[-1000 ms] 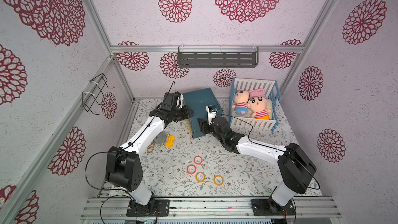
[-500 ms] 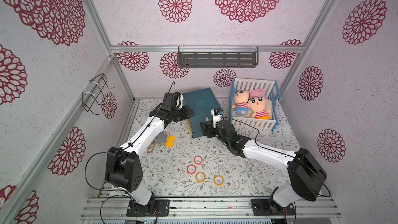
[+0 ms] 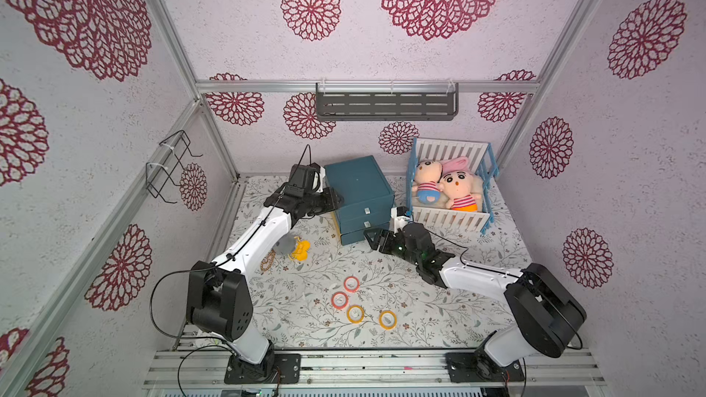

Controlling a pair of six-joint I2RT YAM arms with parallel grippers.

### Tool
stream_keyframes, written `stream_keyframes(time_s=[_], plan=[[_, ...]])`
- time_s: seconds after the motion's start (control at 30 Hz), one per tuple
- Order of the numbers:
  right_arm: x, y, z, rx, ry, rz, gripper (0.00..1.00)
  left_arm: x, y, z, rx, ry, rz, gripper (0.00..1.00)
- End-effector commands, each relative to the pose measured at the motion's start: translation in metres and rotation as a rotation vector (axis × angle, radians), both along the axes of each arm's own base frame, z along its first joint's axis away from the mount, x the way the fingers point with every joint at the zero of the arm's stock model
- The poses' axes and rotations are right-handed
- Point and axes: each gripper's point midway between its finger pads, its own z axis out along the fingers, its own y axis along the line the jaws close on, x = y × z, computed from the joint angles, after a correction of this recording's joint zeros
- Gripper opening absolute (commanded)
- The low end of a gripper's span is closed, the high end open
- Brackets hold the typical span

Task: Place the transparent tape into the drawer according to color
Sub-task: Open the drawer in the storage box.

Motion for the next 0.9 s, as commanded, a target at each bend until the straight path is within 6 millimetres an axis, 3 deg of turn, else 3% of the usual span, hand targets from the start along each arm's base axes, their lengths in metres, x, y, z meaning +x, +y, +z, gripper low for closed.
stream_keyframes(time_s=[0.0,0.87], plan=[[0.007,0.010,0.024,0.164,-0.018,0.015,0.72,-0.010,-0.001,0.008,0.014,-0.021,-0.019,0.41],[0.039,0.005,-0.006,0.385,0.063,-0.074,0.52,-0.010,0.001,0.003,0.020,-0.016,-0.019,0.41]])
